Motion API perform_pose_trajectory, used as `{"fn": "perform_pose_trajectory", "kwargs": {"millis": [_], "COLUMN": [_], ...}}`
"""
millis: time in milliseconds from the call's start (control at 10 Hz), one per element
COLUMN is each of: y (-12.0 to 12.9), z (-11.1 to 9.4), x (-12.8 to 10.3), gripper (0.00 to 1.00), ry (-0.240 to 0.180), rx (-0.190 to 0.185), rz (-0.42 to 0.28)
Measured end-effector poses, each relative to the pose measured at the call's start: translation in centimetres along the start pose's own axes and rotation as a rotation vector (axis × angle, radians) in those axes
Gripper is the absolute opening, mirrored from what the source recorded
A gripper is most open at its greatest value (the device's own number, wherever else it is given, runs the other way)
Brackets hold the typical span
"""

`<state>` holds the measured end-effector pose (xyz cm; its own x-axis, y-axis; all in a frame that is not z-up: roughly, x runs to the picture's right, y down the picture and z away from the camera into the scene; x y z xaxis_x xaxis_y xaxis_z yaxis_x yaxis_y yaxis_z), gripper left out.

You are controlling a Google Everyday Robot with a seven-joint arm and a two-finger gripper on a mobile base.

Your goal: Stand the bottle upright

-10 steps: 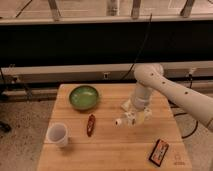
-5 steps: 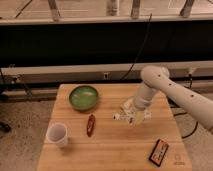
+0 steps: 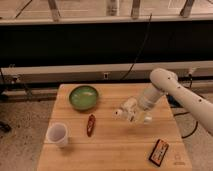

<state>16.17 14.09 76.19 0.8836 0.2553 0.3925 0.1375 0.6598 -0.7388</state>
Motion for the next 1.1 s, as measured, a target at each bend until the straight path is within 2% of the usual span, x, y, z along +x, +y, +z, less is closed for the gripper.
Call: {"fn": "perform_pose_trajectory", "kwargs": {"millis": [400, 1100], "y": [-0.4, -1.9], "z": [-0.2, 1.0], "x": [0.6, 1.6], "gripper": [0.0, 0.0], "ry": [-0.07, -0.182], "rx": [0.106, 0.215], "rz": [0.046, 0.135]}}
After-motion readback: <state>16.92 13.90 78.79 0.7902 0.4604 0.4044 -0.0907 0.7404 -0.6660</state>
